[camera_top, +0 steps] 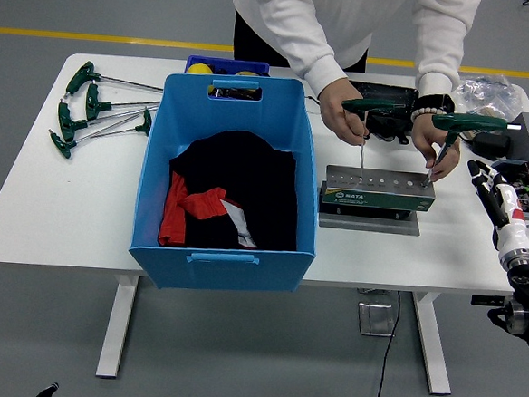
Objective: Lift tool from toolbox,place it in box,lift tool from toolbox,place it in box
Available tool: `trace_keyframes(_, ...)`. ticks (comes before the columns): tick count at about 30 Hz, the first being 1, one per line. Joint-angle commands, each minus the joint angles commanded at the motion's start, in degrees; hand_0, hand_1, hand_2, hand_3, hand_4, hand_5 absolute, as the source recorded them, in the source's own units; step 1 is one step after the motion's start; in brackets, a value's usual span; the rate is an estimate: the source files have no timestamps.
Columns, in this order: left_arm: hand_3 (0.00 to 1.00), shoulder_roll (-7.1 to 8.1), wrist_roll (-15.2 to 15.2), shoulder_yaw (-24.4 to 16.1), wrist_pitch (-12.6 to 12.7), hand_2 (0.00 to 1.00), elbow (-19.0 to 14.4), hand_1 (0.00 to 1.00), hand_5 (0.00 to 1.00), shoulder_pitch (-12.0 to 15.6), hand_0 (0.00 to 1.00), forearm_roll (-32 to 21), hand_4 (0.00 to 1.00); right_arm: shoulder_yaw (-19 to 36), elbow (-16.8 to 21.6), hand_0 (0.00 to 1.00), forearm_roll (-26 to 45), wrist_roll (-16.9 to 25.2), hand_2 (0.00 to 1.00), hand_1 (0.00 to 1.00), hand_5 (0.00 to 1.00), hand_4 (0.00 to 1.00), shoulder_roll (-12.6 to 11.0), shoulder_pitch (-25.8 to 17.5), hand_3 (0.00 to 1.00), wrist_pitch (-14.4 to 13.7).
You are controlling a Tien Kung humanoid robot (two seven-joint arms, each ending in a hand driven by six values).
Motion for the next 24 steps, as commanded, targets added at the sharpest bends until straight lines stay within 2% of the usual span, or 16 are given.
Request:
trace_keyframes(5, 0.744, -0.23, -0.28, 0.57, 0.05, 0.814, 0.01, 0.843, 0.628, -0.09, 0.779, -0.80, 0.741, 1.38, 0.51, 0.932, -0.39, -0.11, 0.882, 0.876, 0.998, 0.998, -0.82, -0.67, 0.893, 0.25)
trace_keyframes(11, 0.750, -0.44, -0.26, 0.69, 0.10, 0.814, 0.00, 0.842, 0.626, -0.05, 0.779, -0.91, 0.741, 5.19, 0.09, 0.916, 3.32, 1.23, 0.872, 0.865, 0.998, 0.998, -1.32, -2.20, 0.884, 0.53)
trace_keyframes(14, 0.750, -0.50, -0.27, 0.77, 0.08, 0.814, -0.02, 0.842, 0.626, -0.03, 0.779, -0.93, 0.741, 8.01, 1.21, 0.916, 4.10, 1.97, 0.872, 0.865, 0.998, 0.998, -1.76, -3.19, 0.884, 0.92)
trace_keyframes(18, 0.758, -0.52, -0.36, 1.01, 0.05, 0.814, -0.01, 0.843, 0.623, 0.01, 0.778, -1.12, 0.744, 13.09, 4.97, 0.896, 3.85, 3.73, 0.853, 0.843, 0.998, 0.998, -2.73, -5.45, 0.860, 2.17)
trace_keyframes(22, 0.758, -0.62, -0.41, 1.04, 0.04, 0.814, 0.06, 0.843, 0.623, 0.03, 0.778, -1.17, 0.744, 17.32, 9.23, 0.896, 3.89, 3.00, 0.853, 0.843, 0.998, 0.998, -4.23, -8.03, 0.860, 5.69)
trace_keyframes(24, 0.760, -0.68, -0.44, 1.29, -0.03, 0.814, 0.04, 0.842, 0.622, 0.02, 0.777, -1.30, 0.747, 19.84, 11.77, 0.866, 4.10, 1.29, 0.836, 0.821, 0.998, 0.998, -5.23, -9.89, 0.848, 8.84)
